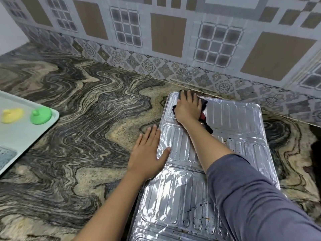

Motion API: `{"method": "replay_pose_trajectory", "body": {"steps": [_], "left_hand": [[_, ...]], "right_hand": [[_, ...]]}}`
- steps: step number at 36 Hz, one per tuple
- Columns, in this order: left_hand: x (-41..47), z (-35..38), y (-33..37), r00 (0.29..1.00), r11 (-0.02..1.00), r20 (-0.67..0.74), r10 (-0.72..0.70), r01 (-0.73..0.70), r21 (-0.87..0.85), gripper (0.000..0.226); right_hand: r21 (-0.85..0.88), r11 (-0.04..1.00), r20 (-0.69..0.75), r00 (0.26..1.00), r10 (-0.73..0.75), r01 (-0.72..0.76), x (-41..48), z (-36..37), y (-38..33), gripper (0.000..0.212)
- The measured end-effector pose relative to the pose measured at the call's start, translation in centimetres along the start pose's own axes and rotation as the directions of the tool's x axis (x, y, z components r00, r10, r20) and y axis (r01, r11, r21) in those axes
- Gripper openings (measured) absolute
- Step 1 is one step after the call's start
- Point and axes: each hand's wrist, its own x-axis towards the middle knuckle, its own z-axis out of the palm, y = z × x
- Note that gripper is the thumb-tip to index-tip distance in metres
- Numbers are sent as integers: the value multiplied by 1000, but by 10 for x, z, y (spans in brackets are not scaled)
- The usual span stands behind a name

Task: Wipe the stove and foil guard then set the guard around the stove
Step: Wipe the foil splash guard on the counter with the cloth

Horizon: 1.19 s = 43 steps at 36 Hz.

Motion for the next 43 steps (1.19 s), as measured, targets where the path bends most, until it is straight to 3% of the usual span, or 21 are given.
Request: {"method": "replay_pose_trajectory", "body": {"steps": [4, 9, 12, 18, 21, 24, 28, 32, 37, 40, 43], "left_hand": [[0, 0, 0, 1000, 1000, -4, 1, -1, 7, 78], [0, 1, 0, 1000, 1000, -1, -5, 5, 27, 77], [0, 2, 1, 1000, 1000, 3, -9, 9, 24, 77], [0, 3, 2, 1000, 1000, 0, -14, 14, 22, 78], [0, 4, 2, 1000, 1000, 3, -18, 18, 18, 80], [1, 5, 0, 1000, 999, 3, -17, 17, 30, 81], [2, 7, 0, 1000, 1000, -1, -15, 15, 22, 80], [2, 6, 0, 1000, 1000, -3, -10, 10, 10, 83], [3, 8, -1, 1000, 1000, -15, -7, 7, 4, 82], [3, 8, -2, 1000, 1000, -27, -7, 8, 9, 82], [3, 8, -2, 999, 1000, -37, -10, 10, 0, 81]], "right_hand": [[-23, 970, 107, 965, -239, 243, 1, 0, -10, 47], [9, 851, 239, 825, -512, 525, -2, -14, 13, 45], [56, 805, 306, 757, -577, 591, -4, -30, 41, 45], [18, 919, 245, 890, -385, 393, -14, -57, 109, 45], [-26, 975, 186, 959, -212, 221, -23, -68, 140, 45], [-45, 999, 31, 1000, 3, -1, -38, -71, 155, 46], [3, 945, -154, 933, 325, -328, -61, -62, 143, 46], [55, 891, -173, 874, 453, -451, -72, -49, 108, 49], [48, 939, -83, 935, 344, -341, -66, -32, 57, 51], [21, 990, -6, 990, 138, -138, -58, -22, 30, 49], [-6, 993, 98, 988, -118, 119, -54, -17, 12, 46]]}}
